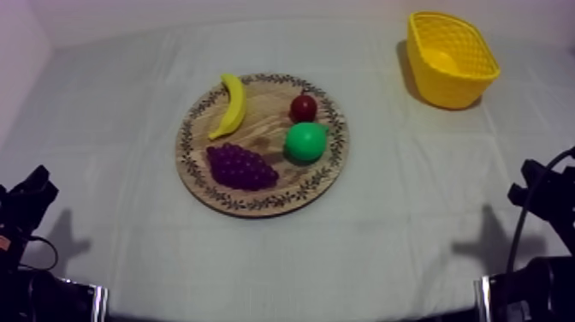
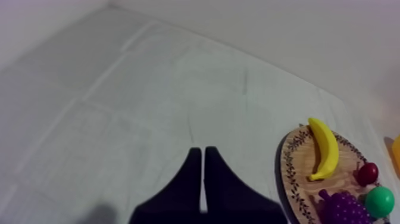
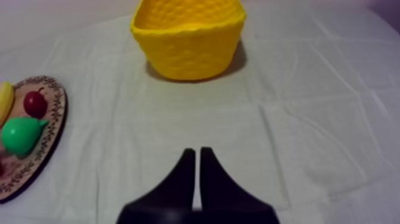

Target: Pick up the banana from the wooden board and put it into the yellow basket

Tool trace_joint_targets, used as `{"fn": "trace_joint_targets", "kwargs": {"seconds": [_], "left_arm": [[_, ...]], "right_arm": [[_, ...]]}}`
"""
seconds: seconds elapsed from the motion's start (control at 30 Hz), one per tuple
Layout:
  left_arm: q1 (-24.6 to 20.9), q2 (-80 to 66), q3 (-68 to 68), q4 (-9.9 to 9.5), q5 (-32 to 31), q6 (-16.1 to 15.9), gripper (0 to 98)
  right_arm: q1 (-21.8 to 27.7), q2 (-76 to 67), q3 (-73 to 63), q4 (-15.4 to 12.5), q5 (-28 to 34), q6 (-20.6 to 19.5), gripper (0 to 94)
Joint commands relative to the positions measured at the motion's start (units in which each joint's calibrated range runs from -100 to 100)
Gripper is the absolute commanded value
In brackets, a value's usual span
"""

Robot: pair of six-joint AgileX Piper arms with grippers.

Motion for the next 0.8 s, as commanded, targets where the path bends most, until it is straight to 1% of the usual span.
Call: {"fn": "trace_joint_targets", "kwargs": {"seconds": [0.0, 0.1, 0.23, 0.33, 0.47, 0.53, 0.6, 0.67, 0.73, 0.77], "left_arm": [[-0.01, -0.05, -0.01, -0.03, 0.00, -0.01, 0.1], [-0.01, -0.05, -0.01, -0.03, 0.00, 0.00, 0.1], [-0.01, -0.05, -0.01, -0.03, 0.00, 0.00, 0.1], [-0.01, -0.05, -0.01, -0.03, 0.00, -0.02, 0.1], [-0.01, -0.05, -0.01, -0.03, 0.00, 0.00, 0.1], [-0.01, -0.05, -0.01, -0.03, 0.00, 0.00, 0.1], [-0.01, -0.05, -0.01, -0.03, 0.00, 0.00, 0.1], [-0.01, -0.05, -0.01, -0.03, 0.00, -0.01, 0.1], [-0.01, -0.05, -0.01, -0.03, 0.00, -0.02, 0.1], [-0.01, -0.05, -0.01, -0.03, 0.00, -0.01, 0.1]], "right_arm": [[-0.62, 3.52, -5.89, -0.83, 1.64, 3.83, 0.5], [-2.80, 10.57, -15.82, -0.59, 3.54, 3.99, 0.5], [-7.35, 22.49, -30.57, 0.33, 5.68, 1.81, 0.5], [-12.00, 31.52, -39.61, 1.20, 4.62, -0.75, 0.5], [-19.18, 42.93, -48.87, 4.51, 0.50, -6.17, 0.6], [-22.84, 48.77, -53.74, 6.65, -0.26, -9.05, 0.6], [-25.70, 54.38, -58.60, 7.92, -0.47, -10.95, 0.6], [-27.37, 59.54, -63.48, 7.33, -0.63, -11.34, 0.6], [-28.12, 64.34, -68.16, 4.96, -1.06, -10.37, 0.6], [-28.20, 66.66, -70.41, 3.29, -1.31, -9.53, 0.6]]}}
